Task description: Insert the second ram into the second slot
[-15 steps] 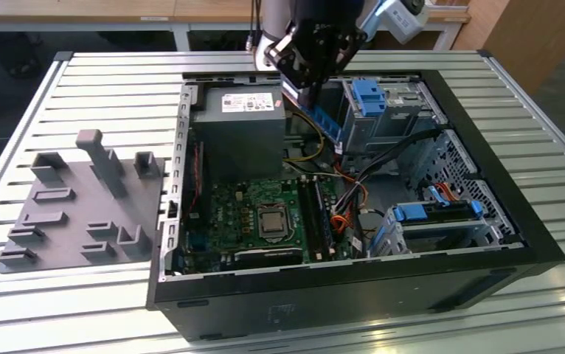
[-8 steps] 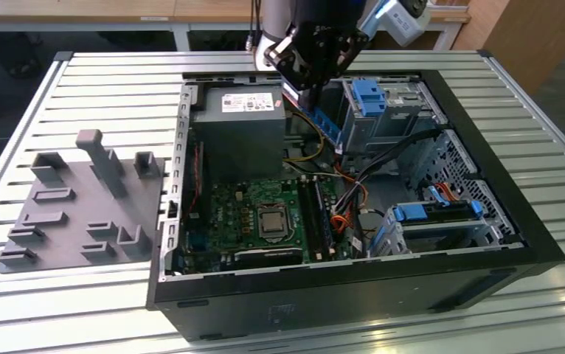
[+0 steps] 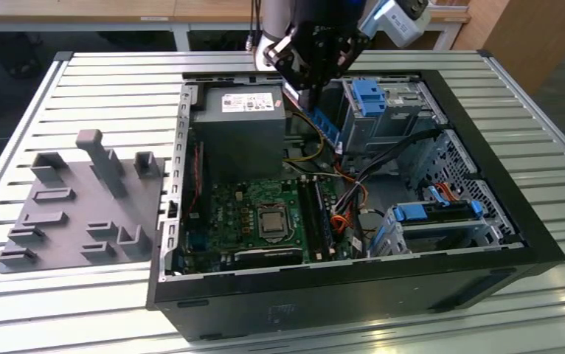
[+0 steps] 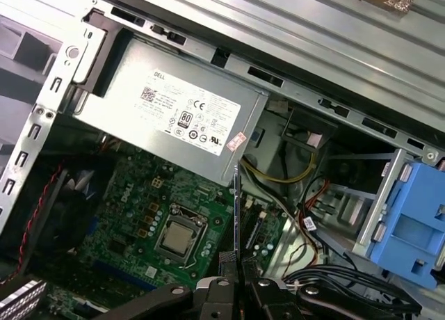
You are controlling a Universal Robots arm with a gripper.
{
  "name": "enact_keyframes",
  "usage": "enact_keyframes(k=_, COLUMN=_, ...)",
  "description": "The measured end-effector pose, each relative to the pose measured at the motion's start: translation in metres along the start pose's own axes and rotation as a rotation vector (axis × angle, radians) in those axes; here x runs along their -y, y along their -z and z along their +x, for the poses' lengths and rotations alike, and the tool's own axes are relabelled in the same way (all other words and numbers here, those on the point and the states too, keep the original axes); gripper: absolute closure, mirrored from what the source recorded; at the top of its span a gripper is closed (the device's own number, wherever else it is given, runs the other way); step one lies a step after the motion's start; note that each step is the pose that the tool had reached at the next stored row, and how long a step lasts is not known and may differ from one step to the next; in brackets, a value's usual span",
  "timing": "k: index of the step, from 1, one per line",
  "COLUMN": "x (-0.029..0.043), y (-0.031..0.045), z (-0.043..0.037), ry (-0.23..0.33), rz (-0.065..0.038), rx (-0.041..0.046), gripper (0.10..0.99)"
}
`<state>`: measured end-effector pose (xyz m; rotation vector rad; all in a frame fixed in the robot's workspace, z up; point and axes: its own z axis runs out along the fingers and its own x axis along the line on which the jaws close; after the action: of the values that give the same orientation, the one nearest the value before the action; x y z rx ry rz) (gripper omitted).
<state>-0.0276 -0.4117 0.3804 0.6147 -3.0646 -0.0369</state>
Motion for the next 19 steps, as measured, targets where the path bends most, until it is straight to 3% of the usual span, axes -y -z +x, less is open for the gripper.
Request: enact_keyframes(k=19, x=0.0, y=-0.0006, z=0.0, ry=-0.118, rz=-0.001, rx=0.003, gripper=0.949)
